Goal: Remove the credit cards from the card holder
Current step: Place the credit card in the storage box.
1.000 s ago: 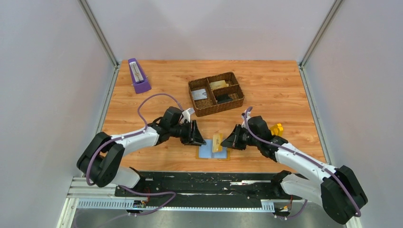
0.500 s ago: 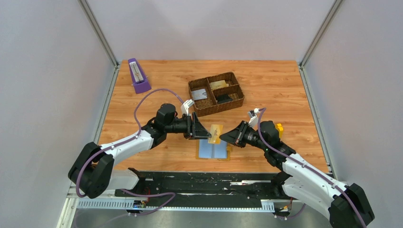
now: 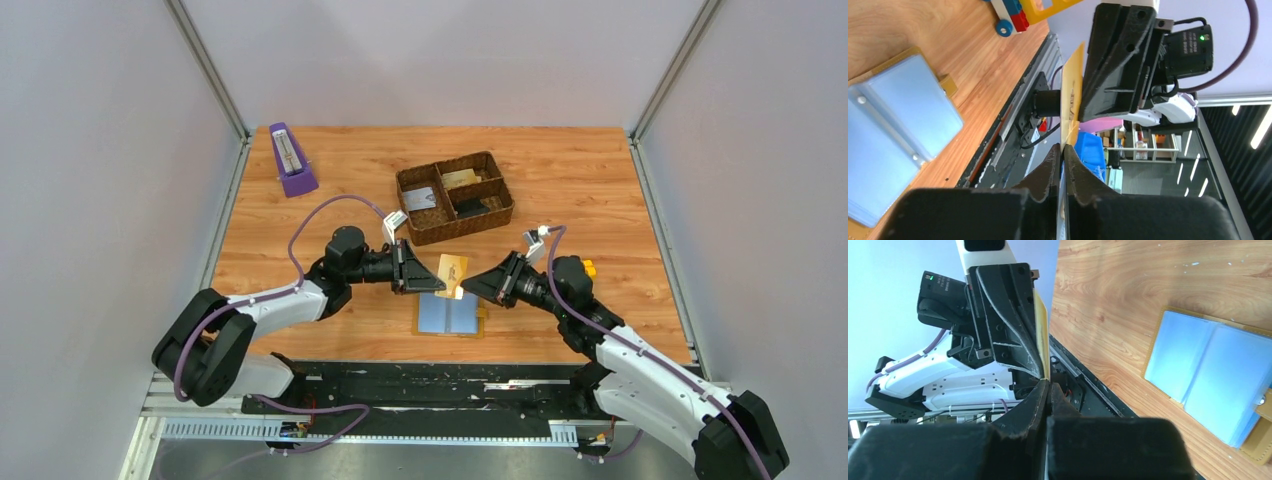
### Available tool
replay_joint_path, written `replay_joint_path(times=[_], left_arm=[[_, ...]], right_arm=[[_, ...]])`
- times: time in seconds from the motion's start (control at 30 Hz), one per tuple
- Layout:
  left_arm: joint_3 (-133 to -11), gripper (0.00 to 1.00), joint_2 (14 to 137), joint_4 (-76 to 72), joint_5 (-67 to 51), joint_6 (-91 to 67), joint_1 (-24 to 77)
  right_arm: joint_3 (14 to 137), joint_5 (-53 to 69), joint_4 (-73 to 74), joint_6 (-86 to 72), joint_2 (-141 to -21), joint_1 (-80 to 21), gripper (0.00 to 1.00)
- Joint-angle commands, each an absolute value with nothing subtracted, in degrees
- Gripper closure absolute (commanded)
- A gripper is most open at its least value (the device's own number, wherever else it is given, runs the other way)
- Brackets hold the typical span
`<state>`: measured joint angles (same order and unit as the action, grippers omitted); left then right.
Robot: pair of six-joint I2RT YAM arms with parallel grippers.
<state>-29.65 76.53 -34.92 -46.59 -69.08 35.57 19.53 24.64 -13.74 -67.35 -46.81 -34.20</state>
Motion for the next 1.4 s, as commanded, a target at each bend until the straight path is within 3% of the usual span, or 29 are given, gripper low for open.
replay_joint_path(times=[0.0, 0.03, 0.27, 0.47, 0.73, 1.17, 1.23, 1.37], left_arm=[[-29.1, 0.96, 77.4, -45.1, -49.0, -72.8, 35.8], [-29.0, 1.00, 77.5, -44.5, -49.1, -72.1, 35.8], [-31.6, 1.00, 75.5, -34.3, -50.9, -64.4, 35.7], [-34.2, 1.00, 73.5, -23.4, -55.5, -55.4, 35.8], [-37.7, 1.00, 72.1, -9.3, -62.0, -45.9, 35.8], [-37.6, 1.00, 71.9, -12.7, -64.8, -47.8, 35.8], [-37.6, 1.00, 71.8, -12.7, -64.7, -47.8, 35.8], [-37.5, 1.00, 72.2, -12.7, -64.6, -47.7, 35.8]], right_arm=[[20.9, 25.7, -13.8, -65.2, -46.8, -34.0, 0.96], [21.5, 25.9, -12.5, -64.0, -46.9, -34.0, 0.94], [23.7, 26.6, -6.2, -54.4, -44.1, -33.0, 0.66], [32.9, 37.9, 6.6, -38.2, -47.9, -27.1, 0.58], [42.4, 49.8, 16.1, -25.8, -55.6, -24.9, 0.58], [44.5, 57.5, 17.1, -22.1, -63.7, -25.0, 0.63], [44.5, 57.9, 17.2, -21.9, -63.8, -25.0, 0.67], [44.6, 59.1, 16.9, -21.7, -63.9, -25.0, 0.83]])
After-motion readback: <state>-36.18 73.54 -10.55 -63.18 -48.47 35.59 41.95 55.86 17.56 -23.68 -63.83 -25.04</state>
